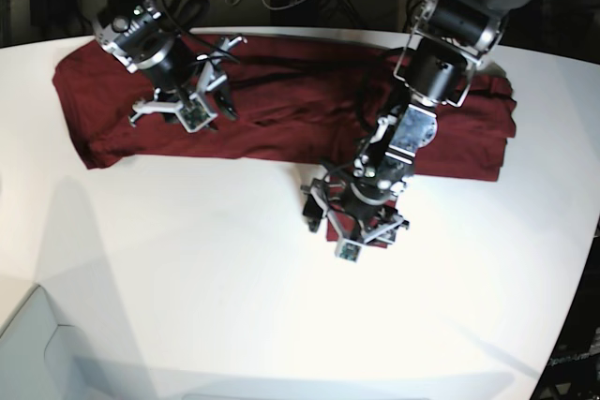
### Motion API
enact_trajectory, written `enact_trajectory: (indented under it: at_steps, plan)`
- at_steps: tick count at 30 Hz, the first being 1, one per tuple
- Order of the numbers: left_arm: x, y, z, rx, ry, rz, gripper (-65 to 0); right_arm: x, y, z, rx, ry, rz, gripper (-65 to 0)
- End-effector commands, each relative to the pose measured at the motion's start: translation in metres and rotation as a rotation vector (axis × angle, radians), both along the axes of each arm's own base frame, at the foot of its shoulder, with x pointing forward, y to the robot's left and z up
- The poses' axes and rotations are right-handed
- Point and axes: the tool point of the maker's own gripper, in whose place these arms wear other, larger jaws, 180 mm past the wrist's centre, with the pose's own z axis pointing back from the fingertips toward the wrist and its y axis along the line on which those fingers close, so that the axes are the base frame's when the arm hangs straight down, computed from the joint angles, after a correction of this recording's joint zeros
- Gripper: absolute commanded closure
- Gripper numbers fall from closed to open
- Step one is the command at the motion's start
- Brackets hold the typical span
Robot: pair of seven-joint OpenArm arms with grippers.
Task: Layout the t-shirt on the table in an organized manner, then fold the t-shirt properly
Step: 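Reach the left gripper to the shirt's folded edge and pinch it, then tuck the pinched edge inward with the left gripper, right gripper holding the shirt end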
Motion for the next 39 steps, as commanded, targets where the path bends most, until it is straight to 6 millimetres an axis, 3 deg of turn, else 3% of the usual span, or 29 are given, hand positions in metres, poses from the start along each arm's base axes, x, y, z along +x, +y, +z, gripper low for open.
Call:
enact_trajectory:
  at_steps: [1,4,11,15,18,23,27,33,39]
  plan:
    - [0.0,0.004,-0.004,0.028,0.028,0.002,-48.8,0.005,-0.001,0.011,0.017,-0.039,-0.003,-19.7]
    - [-0.001,0.005,-0.005,0.03,0.032,0.003,-41.2,0.007,-0.003,0.012,0.015,-0.047,-0.007,-19.7]
    - [-0.001,0.01,-0.007,0.027,0.04,0.017,-0.6,0.01,-0.005,0.014,0.005,-0.055,-0.003,-19.7]
    - [0.0,0.011,-0.006,0.026,0.037,0.018,-0.5,0.009,-0.005,0.013,0.005,-0.053,-0.003,-19.7]
    - [0.005,0.013,0.006,0.02,0.005,0.023,0.0,0.009,-0.005,0.013,0.005,-0.053,-0.003,-19.7]
    - [0.011,0.034,0.051,-0.053,-0.085,0.098,0.0,0.01,-0.006,0.014,0.004,-0.055,-0.002,-19.7]
    - [0.006,0.074,0.092,-0.111,-0.106,0.228,0.0,0.01,-0.006,0.014,0.004,-0.056,-0.002,-19.7]
    - [-0.034,0.125,0.142,-0.144,-0.189,0.36,0.0,0.019,-0.008,0.019,-0.003,-0.077,-0.003,-19.7]
    - [-0.077,0.169,0.158,-0.119,-0.205,0.475,0.0,0.032,-0.032,0.025,-0.042,-0.104,-0.048,-19.8]
